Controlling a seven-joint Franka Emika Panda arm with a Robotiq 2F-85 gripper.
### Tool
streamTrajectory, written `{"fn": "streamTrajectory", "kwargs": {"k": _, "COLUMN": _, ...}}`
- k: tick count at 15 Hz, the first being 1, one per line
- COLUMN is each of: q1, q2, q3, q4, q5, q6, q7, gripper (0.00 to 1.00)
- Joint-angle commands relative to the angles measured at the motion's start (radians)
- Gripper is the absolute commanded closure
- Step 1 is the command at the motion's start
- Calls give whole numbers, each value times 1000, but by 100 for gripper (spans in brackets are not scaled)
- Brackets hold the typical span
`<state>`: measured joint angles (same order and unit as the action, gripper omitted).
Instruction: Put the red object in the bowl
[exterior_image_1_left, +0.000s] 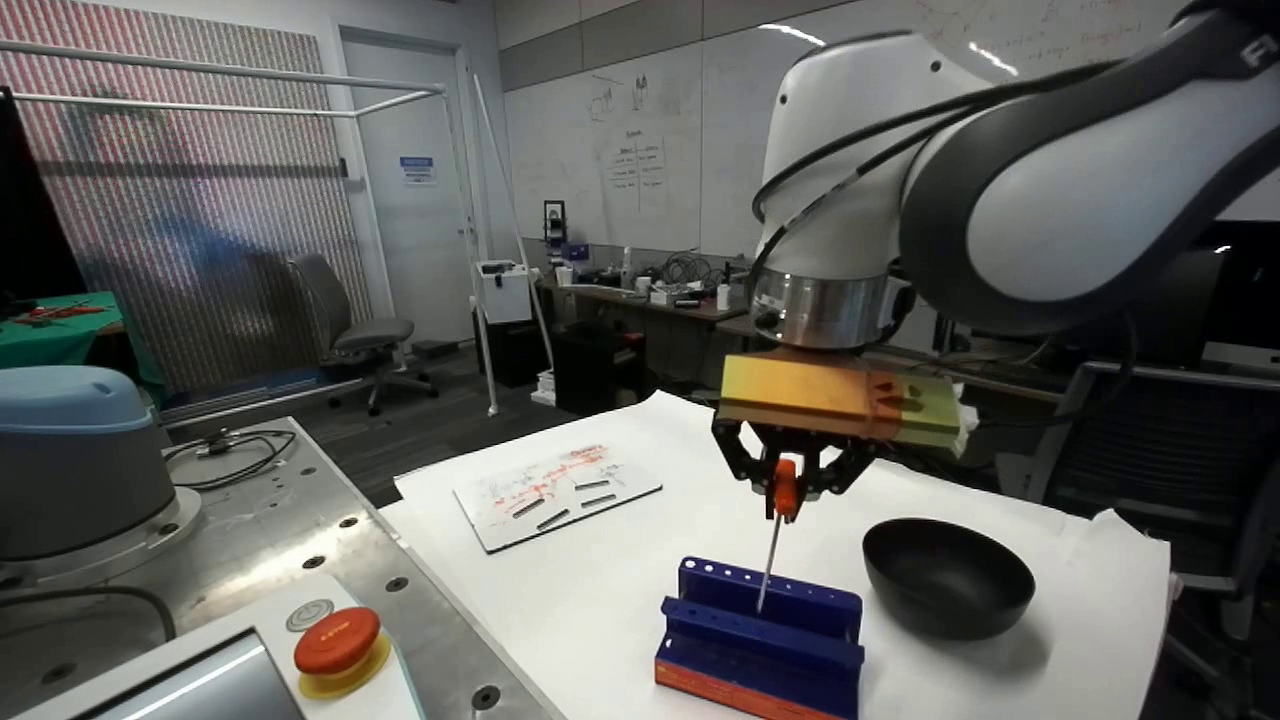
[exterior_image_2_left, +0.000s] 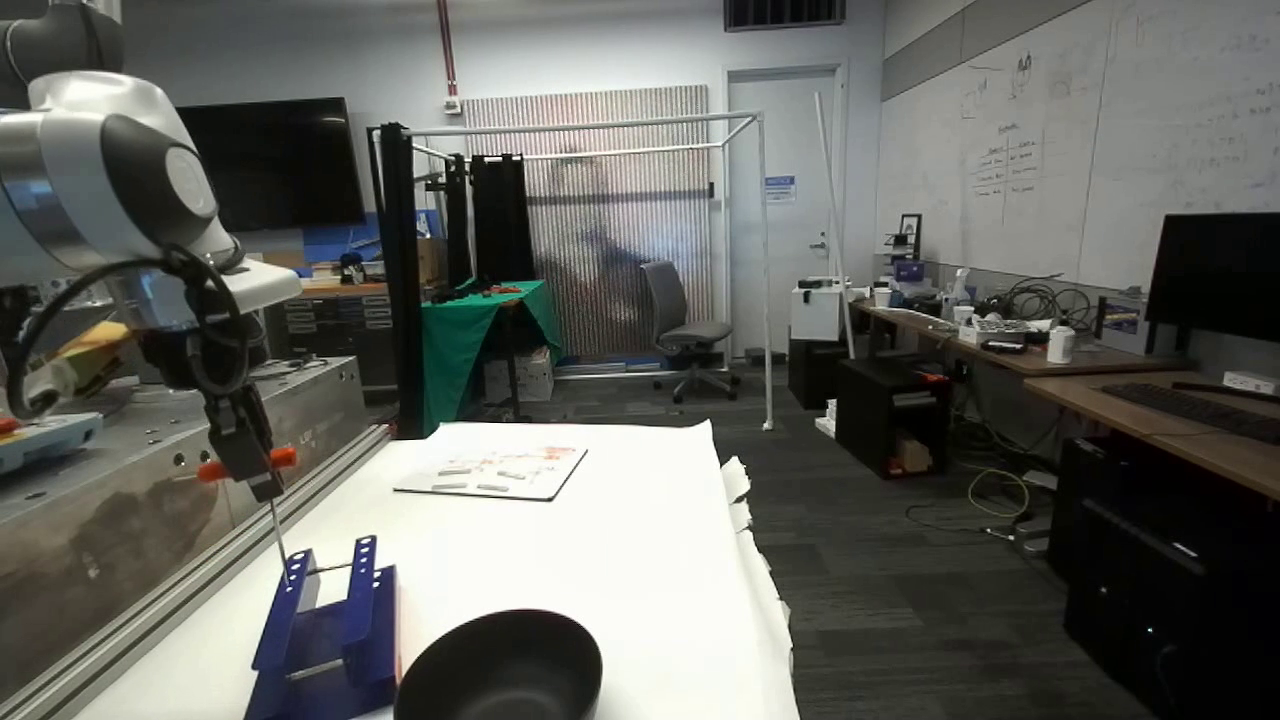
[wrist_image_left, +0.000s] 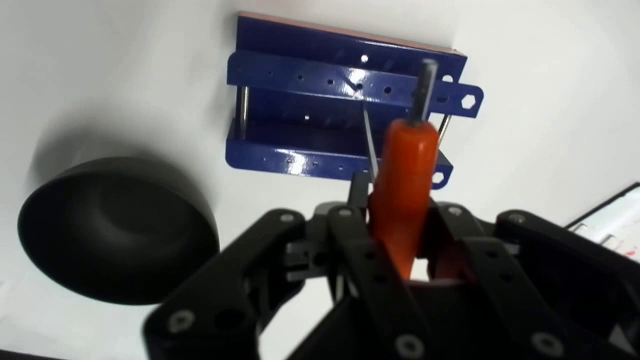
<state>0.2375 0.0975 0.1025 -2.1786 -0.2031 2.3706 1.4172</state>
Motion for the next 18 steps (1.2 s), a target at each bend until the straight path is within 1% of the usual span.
{"fn": "streamTrajectory", "kwargs": {"k": 1, "q1": -27, "q2": -134, "q3": 4, "q4": -61, "q5": -47, "q6": -35, "q7": 5, "gripper": 95}}
{"fn": "streamTrajectory", "kwargs": {"k": 3, "q1": -54, "q2": -183, "q3": 4, "q4": -81, "q5": -73, "q6": -60, "q7": 6, "gripper": 95}}
{"fn": "streamTrajectory", "kwargs": {"k": 5, "q1": -95, "q2": -217, "q3": -4, "q4": -105, "q5": -121, "q6": -73, "q7": 13, "gripper": 95}}
{"fn": "streamTrajectory", "kwargs": {"k": 8, "q1": -168, "q2": -212, "q3": -17, "q4": -122, "q5": -217, "q6": -118, "q7": 32, "gripper": 95}}
{"fn": "streamTrajectory", "kwargs": {"k": 10, "q1": -206, "q2": -173, "q3": -30, "q4": -119, "q5": -261, "q6": -139, "q7": 25, "gripper": 95}}
{"fn": "streamTrajectory", "kwargs": {"k": 12, "q1": -229, "q2": -122, "q3": -45, "q4": -109, "q5": -292, "q6": -146, "q7": 22, "gripper": 95}}
{"fn": "streamTrajectory", "kwargs": {"k": 14, "q1": -235, "q2": -67, "q3": -56, "q4": -97, "q5": -323, "q6": -144, "q7": 27, "gripper": 94}}
{"fn": "streamTrajectory", "kwargs": {"k": 18, "q1": -224, "q2": 46, "q3": -84, "q4": -70, "q5": -305, "q6": -134, "q7": -12, "gripper": 94}}
